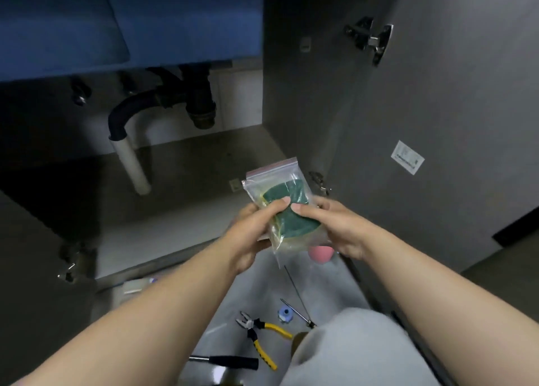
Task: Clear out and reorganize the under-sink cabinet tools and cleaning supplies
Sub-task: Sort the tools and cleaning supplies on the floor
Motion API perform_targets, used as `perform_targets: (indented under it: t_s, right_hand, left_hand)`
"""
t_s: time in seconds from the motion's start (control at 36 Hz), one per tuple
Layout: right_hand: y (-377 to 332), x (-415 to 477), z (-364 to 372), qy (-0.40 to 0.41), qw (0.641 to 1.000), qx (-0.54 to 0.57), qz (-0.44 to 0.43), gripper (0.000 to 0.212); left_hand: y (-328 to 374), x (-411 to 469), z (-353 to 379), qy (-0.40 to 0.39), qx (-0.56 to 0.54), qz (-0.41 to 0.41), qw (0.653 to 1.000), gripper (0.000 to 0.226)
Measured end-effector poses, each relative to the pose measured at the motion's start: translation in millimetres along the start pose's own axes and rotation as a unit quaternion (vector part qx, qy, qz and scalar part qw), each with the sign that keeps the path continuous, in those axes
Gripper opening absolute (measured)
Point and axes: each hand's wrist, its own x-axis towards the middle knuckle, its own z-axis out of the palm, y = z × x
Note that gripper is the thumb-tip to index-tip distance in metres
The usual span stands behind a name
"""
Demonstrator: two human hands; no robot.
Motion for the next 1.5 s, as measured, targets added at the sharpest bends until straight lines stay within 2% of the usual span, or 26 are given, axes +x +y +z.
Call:
perform_targets:
  t_s: [0.03,0.06,0.11,0.14,0.22,0.28,0.39,0.47,0.56,0.69,0.81,0.92,1.14,1.25,1.31,1.36,1.39,1.42,1.44,1.5]
  right_hand:
    - [15.1,5.1,-7.5,0.017,0.999,0.022,0.020,0.055]
    - [30.8,10.1,-14.1,0.033,0.998,0.051,0.036,0.058]
    - [62.3,18.1,-23.4,0.051,0.991,0.104,0.065,0.037]
    - [80.1,22.2,-27.9,0.058,0.987,0.126,0.085,0.035]
    - [138.8,38.2,-41.0,0.065,0.971,0.186,0.135,0.059]
    - [169.5,49.3,-46.0,0.080,0.961,0.216,0.150,0.056]
    - [212.0,74.6,-49.5,0.147,0.944,0.238,0.173,0.029]
    - [235.6,92.0,-56.0,0.209,0.932,0.234,0.179,0.035]
    - [254.5,106.0,-64.7,0.246,0.923,0.231,0.188,0.040]
    - [266.3,122.3,-79.1,0.245,0.924,0.197,0.215,0.048]
    - [268.1,132.4,-79.9,0.327,0.890,0.182,0.261,0.062]
    - [265.9,138.1,-77.9,0.306,0.891,0.214,0.257,0.040]
    - [265.3,144.9,-83.2,0.270,0.912,0.229,0.207,0.028]
    - [270.3,137.4,-87.5,0.268,0.920,0.200,0.203,0.047]
    - [274.4,130.0,-91.8,0.298,0.906,0.207,0.218,0.056]
    - [279.0,120.6,-95.7,0.337,0.884,0.221,0.237,0.052]
    - [280.6,115.1,-96.0,0.345,0.884,0.194,0.248,0.043]
    - [283.9,109.8,-97.1,0.339,0.894,0.122,0.265,0.031]
    - [289.7,104.4,-98.5,0.322,0.904,0.021,0.279,0.021]
    - [302.4,93.1,-98.0,0.263,0.905,-0.177,0.282,0.015]
  left_hand:
    - [-9.1,10.5,1.4,0.015,0.005,-0.019,1.000,0.044]
    - [-19.0,21.5,2.6,0.028,0.005,-0.038,0.999,0.044]
    - [-42.6,43.7,4.9,0.047,-0.008,-0.074,0.996,0.046]
    - [-56.7,54.3,5.4,0.055,-0.016,-0.087,0.995,0.050]
    - [-104.5,85.2,2.7,0.081,-0.050,-0.113,0.989,0.063]
    - [-135.3,103.3,0.7,0.091,-0.085,-0.135,0.983,0.067]
    - [-179.2,134.8,-4.4,0.121,-0.108,-0.191,0.968,0.053]
    - [-203.1,158.1,-9.1,0.098,-0.084,-0.218,0.968,0.039]
    - [-223.2,184.1,-13.0,0.100,-0.023,-0.239,0.966,0.037]
    - [-243.1,216.6,-6.5,0.120,0.036,-0.240,0.963,0.038]
    - [-245.9,227.2,0.4,0.133,0.007,-0.240,0.962,0.030]
    - [-245.2,236.5,0.9,0.133,0.040,-0.216,0.966,0.026]
    - [-236.7,245.2,-4.1,0.106,0.034,-0.227,0.968,0.034]
    - [-231.7,234.5,-17.7,0.077,0.082,-0.221,0.969,0.045]
    - [-230.5,225.6,-28.8,0.084,0.127,-0.211,0.966,0.053]
    - [-231.8,212.6,-42.3,0.095,0.154,-0.185,0.966,0.054]
    - [-234.3,205.1,-50.0,0.097,0.176,-0.164,0.966,0.049]
    - [-237.9,196.8,-58.1,0.095,0.208,-0.143,0.963,0.042]
    - [-242.3,188.1,-66.5,0.095,0.250,-0.127,0.955,0.037]
    - [-251.7,170.1,-83.9,0.099,0.338,-0.109,0.930,0.017]
